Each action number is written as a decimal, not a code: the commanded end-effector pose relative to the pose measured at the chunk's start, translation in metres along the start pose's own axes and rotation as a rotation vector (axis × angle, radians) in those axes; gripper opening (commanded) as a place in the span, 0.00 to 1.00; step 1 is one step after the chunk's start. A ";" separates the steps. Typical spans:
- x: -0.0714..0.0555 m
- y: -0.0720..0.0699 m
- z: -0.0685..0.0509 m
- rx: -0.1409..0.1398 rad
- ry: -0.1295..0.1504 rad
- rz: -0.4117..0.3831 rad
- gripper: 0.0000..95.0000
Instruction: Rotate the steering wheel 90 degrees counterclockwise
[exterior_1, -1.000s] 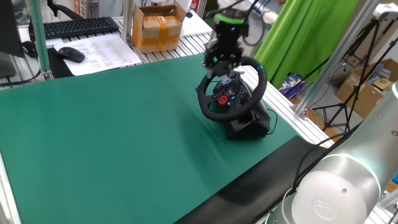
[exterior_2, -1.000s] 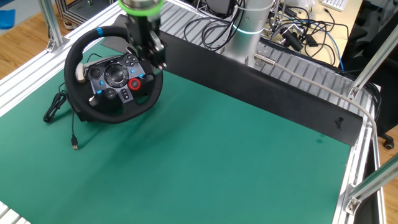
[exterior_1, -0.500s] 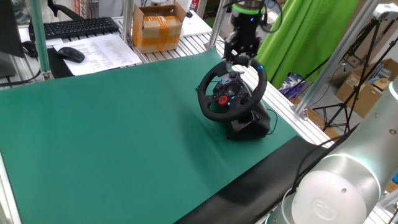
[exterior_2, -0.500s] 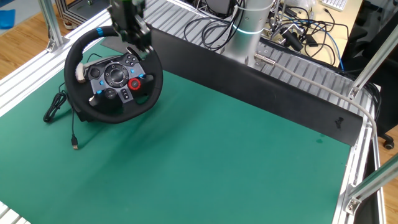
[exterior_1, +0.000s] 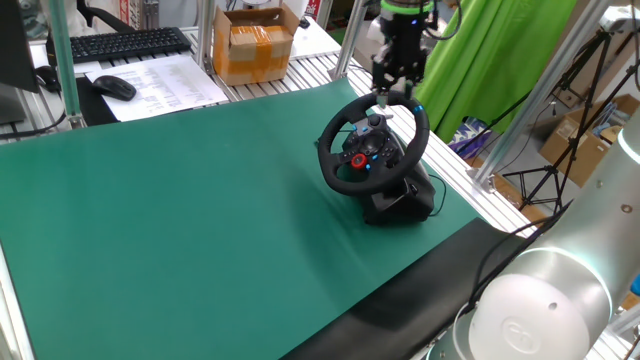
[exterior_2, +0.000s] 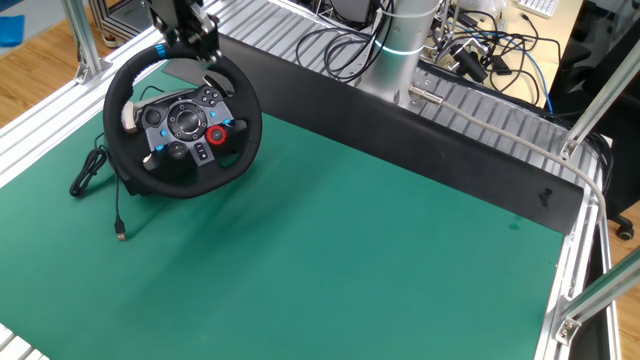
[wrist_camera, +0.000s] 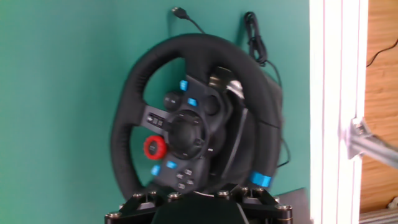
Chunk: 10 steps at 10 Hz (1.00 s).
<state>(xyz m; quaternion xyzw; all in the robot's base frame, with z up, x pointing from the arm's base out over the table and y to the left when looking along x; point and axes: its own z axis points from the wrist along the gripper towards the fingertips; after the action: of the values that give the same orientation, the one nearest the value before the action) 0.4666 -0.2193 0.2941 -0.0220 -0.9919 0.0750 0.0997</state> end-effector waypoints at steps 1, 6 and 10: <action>-0.005 -0.011 -0.002 -0.004 0.006 -0.023 0.60; -0.011 -0.042 0.007 -0.029 -0.022 -0.079 0.60; -0.016 -0.057 0.021 -0.087 -0.065 -0.088 0.60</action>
<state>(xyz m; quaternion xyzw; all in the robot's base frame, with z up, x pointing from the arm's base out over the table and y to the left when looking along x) 0.4762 -0.2806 0.2781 0.0195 -0.9971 0.0272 0.0681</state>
